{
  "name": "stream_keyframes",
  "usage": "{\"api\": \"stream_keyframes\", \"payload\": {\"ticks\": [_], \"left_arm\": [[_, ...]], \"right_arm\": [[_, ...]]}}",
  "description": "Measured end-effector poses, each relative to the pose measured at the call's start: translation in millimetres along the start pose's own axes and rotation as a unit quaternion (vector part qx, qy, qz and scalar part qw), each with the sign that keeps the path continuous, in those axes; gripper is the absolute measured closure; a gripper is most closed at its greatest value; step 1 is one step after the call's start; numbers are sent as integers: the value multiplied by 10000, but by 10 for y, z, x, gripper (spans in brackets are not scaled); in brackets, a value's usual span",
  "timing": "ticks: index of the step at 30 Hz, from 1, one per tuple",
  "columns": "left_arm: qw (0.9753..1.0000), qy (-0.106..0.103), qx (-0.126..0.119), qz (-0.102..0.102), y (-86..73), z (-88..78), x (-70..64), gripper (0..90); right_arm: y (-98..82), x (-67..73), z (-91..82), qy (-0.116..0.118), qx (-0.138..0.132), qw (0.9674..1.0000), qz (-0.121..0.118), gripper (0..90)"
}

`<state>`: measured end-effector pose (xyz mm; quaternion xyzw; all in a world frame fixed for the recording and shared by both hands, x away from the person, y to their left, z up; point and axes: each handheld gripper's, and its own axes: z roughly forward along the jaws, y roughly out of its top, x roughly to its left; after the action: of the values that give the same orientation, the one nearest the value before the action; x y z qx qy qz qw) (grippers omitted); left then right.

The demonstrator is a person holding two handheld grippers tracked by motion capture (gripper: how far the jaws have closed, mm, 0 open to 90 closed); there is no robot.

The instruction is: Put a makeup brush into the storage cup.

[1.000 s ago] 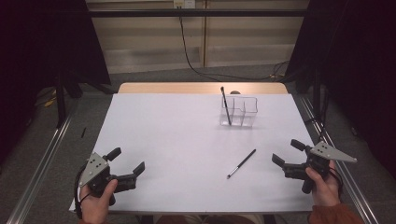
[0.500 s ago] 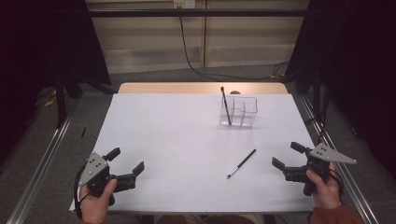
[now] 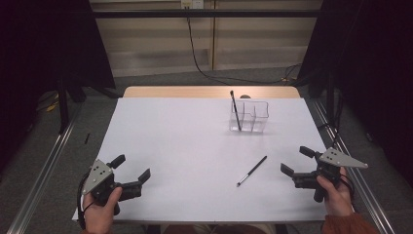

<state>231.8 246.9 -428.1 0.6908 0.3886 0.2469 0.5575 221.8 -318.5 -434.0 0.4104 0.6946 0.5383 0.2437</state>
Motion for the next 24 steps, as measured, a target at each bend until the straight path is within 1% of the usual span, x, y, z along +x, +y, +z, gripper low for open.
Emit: {"api": "stream_keyframes", "payload": {"ticks": [3,6,8,9,11,12,15,18,21,24], "left_arm": [[10000,21,-3,7,-1,1,-2,18],[10000,18,-8,-7,-3,-3,9,18],[10000,33,-37,-33,2,-3,5,18],[10000,16,-13,6,4,0,4,18],[10000,4,-11,-7,3,7,-4,18],[10000,0,6,27,5,10,-5,18],[10000,-8,-8,19,9,19,-9,18],[10000,-3,-4,26,7,13,1,18],[10000,9,-12,10,6,15,3,18],[10000,3,6,40,9,14,-1,18]], "right_arm": [[27,10,41,10,2,10000,-17,5],[59,17,77,-2,-23,10000,41,7],[100,29,131,27,-35,10000,-21,8],[106,29,143,35,-37,10000,-48,8],[115,29,155,59,-37,10000,-62,8],[120,27,163,42,-34,10000,-40,9],[136,9,180,-9,22,10000,-33,16],[147,-5,186,21,1,10000,0,15],[182,-23,211,55,-22,10000,-56,14],[205,-27,234,65,-20,9999,-87,14]]}}
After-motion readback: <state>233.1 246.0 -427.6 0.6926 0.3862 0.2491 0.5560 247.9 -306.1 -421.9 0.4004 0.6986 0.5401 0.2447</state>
